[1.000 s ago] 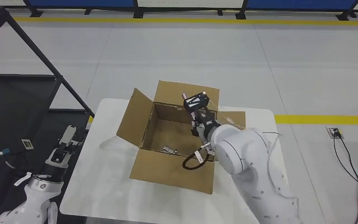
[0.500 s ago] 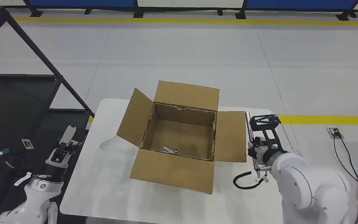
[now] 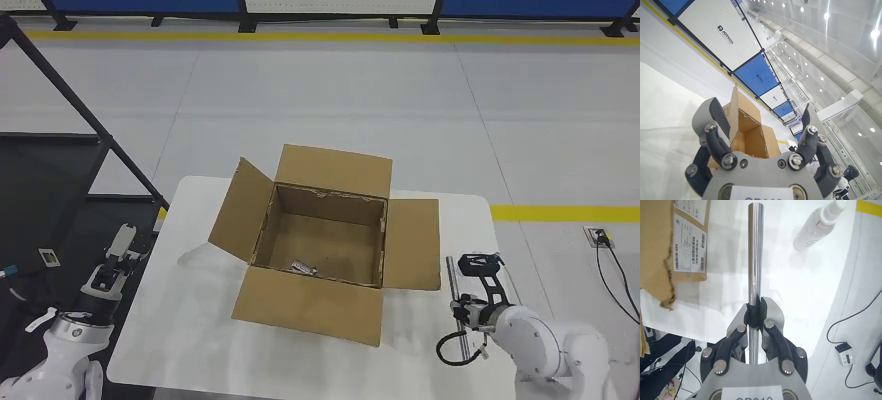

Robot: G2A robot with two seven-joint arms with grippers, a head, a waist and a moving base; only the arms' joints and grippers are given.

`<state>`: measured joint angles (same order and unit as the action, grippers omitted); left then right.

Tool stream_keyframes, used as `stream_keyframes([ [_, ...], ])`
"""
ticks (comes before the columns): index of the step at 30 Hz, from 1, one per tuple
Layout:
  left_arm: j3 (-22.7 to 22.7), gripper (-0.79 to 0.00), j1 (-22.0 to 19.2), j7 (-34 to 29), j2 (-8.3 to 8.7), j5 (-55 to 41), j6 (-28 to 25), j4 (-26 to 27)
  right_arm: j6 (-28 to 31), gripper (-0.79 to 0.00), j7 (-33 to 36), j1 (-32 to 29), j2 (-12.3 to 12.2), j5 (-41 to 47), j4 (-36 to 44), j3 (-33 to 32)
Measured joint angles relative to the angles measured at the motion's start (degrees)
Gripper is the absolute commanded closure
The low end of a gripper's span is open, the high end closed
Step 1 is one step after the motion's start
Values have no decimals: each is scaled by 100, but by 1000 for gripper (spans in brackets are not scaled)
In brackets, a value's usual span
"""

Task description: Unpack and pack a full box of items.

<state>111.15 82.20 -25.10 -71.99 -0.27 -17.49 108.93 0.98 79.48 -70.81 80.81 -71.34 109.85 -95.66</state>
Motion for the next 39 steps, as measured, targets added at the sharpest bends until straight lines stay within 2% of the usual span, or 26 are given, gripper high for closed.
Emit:
stream_keyframes([
  [16, 0, -785, 0, 0, 0, 0, 0, 0, 87, 0, -769, 1318, -107, -354, -2581, 374],
  [25, 0, -785, 0, 0, 0, 0, 0, 0, 83, -6, -871, 1771, -143, -382, -3367, 575],
  [30, 0, -785, 0, 0, 0, 0, 0, 0, 57, -252, -886, 1836, -162, -355, -3481, 641],
  [39, 0, -785, 0, 0, 0, 0, 0, 0, -36, -308, -864, 1709, -209, -252, -3203, 656],
])
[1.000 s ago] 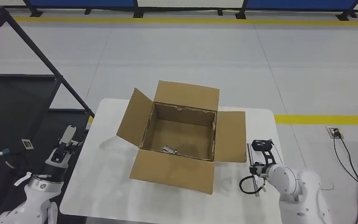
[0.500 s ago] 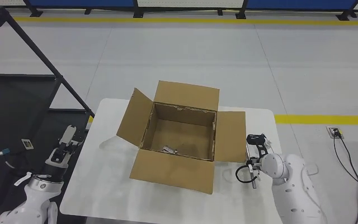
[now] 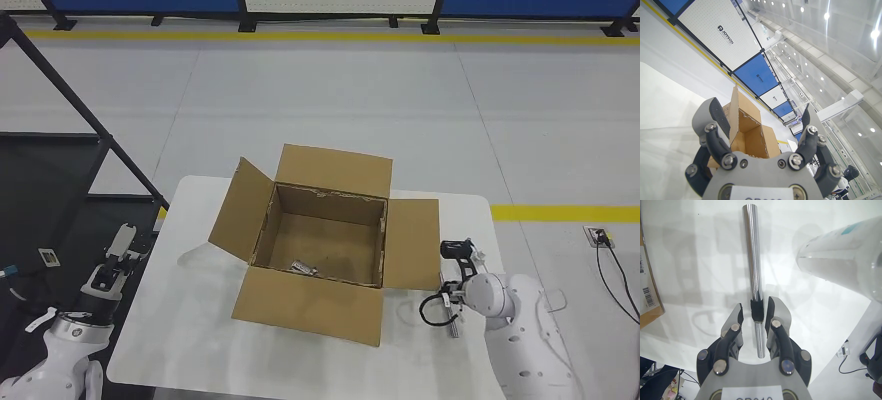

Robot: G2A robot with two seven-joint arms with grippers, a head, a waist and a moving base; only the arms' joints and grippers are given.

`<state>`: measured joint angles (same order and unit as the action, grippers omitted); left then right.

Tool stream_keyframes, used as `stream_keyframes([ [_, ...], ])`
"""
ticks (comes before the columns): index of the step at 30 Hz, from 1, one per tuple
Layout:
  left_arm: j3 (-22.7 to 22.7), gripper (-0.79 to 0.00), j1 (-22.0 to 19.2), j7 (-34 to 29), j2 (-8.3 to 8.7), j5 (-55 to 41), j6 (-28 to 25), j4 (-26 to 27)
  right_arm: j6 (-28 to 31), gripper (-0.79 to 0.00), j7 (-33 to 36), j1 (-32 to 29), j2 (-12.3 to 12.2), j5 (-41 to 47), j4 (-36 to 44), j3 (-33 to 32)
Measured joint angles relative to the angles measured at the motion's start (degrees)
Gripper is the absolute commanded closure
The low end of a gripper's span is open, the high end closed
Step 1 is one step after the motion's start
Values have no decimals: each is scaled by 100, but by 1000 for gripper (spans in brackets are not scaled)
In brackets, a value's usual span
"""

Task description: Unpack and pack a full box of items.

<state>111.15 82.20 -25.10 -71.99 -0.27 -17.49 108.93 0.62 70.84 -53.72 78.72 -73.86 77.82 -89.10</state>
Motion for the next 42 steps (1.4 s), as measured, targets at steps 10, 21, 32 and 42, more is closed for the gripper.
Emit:
stream_keyframes([
  [10, 0, -785, 0, 0, 0, 0, 0, 0, -432, -736, -107, -729, -45, -62, 2678, -24],
  [21, 40, -785, 78, 166, 10, 132, -47, -20, -946, -785, -301, 308, 87, -771, 3498, 1414],
  [32, 51, -785, 37, -123, 98, 482, -212, -636, -637, -785, -456, 2394, 532, 413, 961, 3210],
  [42, -345, -785, -154, -480, 165, 802, -613, -1253, -203, -785, -859, 3479, 1120, 1763, -1832, 4389],
])
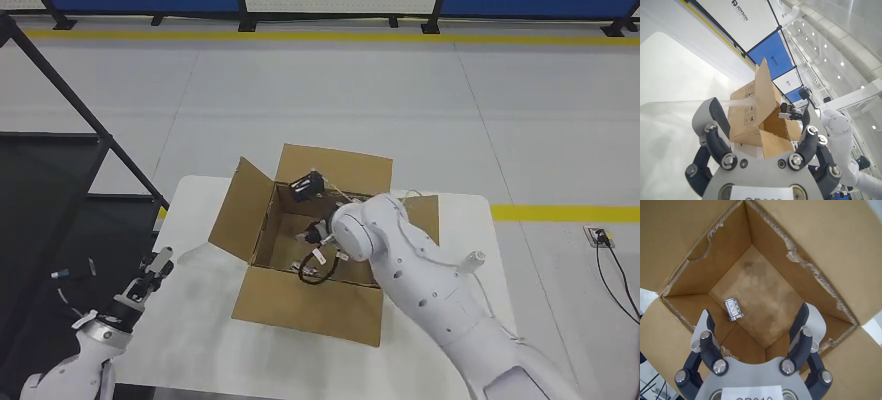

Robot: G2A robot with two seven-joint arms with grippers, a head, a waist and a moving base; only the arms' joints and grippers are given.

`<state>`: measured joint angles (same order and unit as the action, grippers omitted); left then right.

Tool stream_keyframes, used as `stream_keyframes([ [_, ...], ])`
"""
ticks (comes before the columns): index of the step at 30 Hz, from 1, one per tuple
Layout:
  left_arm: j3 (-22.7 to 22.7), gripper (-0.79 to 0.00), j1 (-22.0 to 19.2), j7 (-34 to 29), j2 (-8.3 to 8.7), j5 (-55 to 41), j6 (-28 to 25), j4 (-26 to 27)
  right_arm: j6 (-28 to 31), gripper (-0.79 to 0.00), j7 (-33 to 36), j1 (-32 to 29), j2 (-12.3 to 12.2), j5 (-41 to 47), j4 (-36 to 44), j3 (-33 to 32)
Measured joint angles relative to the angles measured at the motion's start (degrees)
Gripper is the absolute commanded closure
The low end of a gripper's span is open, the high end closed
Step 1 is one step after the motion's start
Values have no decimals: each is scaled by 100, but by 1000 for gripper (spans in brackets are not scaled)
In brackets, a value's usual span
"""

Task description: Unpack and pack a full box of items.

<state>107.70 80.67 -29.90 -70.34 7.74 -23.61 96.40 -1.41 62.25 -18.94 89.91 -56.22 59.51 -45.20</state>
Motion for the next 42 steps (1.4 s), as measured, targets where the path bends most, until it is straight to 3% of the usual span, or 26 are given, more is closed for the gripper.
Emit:
stream_keyframes([
  [7, -92, -785, -160, 120, 43, 199, -104, -223, 498, -785, -92, 287, 374, 738, -1036, 475],
  [13, -59, -785, -334, 159, 88, 195, -36, -389, 861, -785, 176, 348, 545, 958, -1238, 724],
  [21, -94, -785, -431, 214, 132, 155, 4, -437, 1048, -785, 438, 342, 598, 1005, -1193, 768],
  [30, 0, -785, -452, 419, 168, -186, 56, -372, 520, -785, 230, 300, 605, 520, -1223, 773],
  [36, 165, -785, -527, 402, 216, -360, 92, -473, 584, -785, 73, 454, 797, 406, -1837, 1010],
  [42, 238, -785, -572, 432, 254, -442, 131, -534, 704, -785, -546, 621, 1060, 335, -2587, 1224],
])
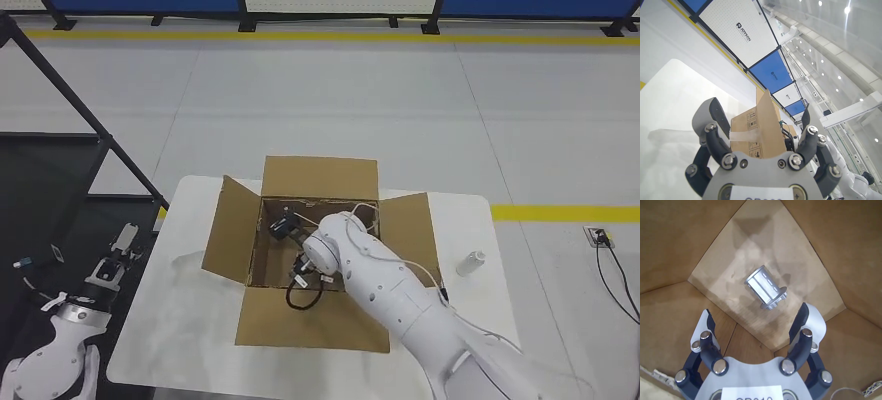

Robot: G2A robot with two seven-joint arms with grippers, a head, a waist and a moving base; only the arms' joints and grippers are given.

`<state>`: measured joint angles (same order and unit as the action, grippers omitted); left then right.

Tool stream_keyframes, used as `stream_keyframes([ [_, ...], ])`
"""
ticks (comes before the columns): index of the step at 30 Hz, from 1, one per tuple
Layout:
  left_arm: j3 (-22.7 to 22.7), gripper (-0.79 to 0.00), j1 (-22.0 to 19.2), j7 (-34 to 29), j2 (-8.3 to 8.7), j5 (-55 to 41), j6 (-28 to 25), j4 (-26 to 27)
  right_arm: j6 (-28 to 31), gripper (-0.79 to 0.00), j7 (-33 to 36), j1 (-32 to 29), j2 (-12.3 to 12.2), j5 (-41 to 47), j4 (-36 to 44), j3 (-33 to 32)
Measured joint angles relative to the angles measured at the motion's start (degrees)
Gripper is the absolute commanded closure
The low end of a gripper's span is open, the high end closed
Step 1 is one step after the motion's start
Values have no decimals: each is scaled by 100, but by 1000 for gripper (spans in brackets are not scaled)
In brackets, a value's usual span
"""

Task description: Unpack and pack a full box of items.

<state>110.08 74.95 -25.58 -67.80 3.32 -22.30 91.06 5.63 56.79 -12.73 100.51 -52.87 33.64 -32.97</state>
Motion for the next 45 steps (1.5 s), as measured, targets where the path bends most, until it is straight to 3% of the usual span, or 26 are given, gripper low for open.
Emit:
stream_keyframes([
  [4, -8, -785, 31, 50, 16, 3, 20, 20, -159, -785, -451, 100, 142, -105, -407, 82],
  [20, -220, -785, 202, 349, 40, 135, 126, 334, -369, -785, -575, -104, 163, -229, -429, 98],
  [31, -146, -785, 375, 455, 71, 157, 144, 412, 803, -785, -1084, -95, 319, -851, -956, 414],
  [36, -150, -785, 413, 489, 82, 166, 159, 454, 1004, -785, -1265, -73, 428, -965, -1125, 483],
  [45, -141, -785, 458, 540, 104, 156, 181, 487, 1173, -576, -1435, 26, 635, -1181, -1511, 585],
])
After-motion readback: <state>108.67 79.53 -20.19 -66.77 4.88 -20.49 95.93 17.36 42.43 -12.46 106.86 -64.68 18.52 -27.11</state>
